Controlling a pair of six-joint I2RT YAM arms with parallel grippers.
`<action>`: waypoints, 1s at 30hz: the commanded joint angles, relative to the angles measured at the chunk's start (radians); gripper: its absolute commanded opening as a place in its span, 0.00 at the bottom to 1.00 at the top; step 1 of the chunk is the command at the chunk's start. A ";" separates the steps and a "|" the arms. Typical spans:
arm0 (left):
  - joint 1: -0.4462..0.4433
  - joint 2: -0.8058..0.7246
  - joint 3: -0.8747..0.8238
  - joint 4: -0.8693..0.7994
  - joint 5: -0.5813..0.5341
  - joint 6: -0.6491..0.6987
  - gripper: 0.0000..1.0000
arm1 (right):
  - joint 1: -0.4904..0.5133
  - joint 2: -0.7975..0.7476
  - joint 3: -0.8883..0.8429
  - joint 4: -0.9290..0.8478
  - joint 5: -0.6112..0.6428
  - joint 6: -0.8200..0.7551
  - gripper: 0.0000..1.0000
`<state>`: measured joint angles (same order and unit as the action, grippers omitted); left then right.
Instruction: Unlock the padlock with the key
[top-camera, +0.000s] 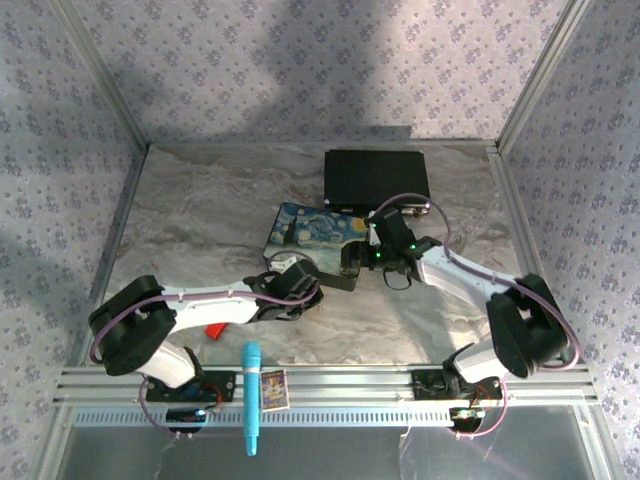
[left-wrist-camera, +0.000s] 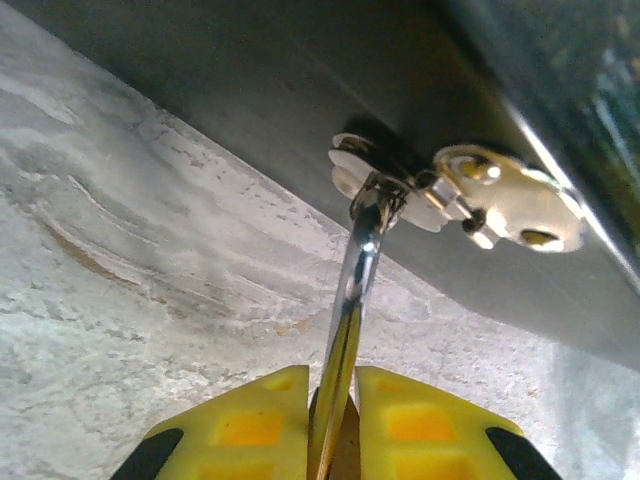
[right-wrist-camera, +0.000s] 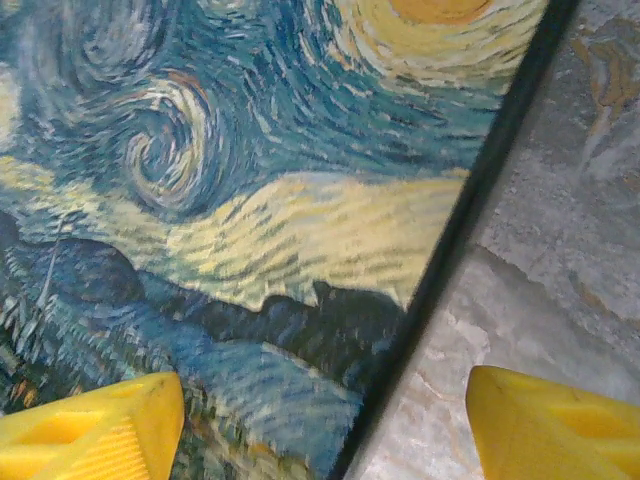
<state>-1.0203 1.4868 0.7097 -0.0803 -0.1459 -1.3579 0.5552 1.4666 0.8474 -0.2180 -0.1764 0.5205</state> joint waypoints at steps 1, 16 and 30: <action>0.012 0.035 0.023 -0.274 -0.077 0.085 0.13 | 0.013 0.071 0.040 -0.056 0.088 -0.008 0.74; -0.086 0.254 0.224 -0.480 -0.293 0.143 0.21 | 0.003 0.136 0.007 -0.002 0.059 -0.009 0.74; -0.127 0.301 0.311 -0.644 -0.379 0.172 0.16 | 0.008 0.181 0.008 0.010 0.048 -0.005 0.73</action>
<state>-1.1286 1.7561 1.0145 -0.5179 -0.5037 -1.2453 0.5625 1.5738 0.8883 -0.0742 -0.1829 0.5213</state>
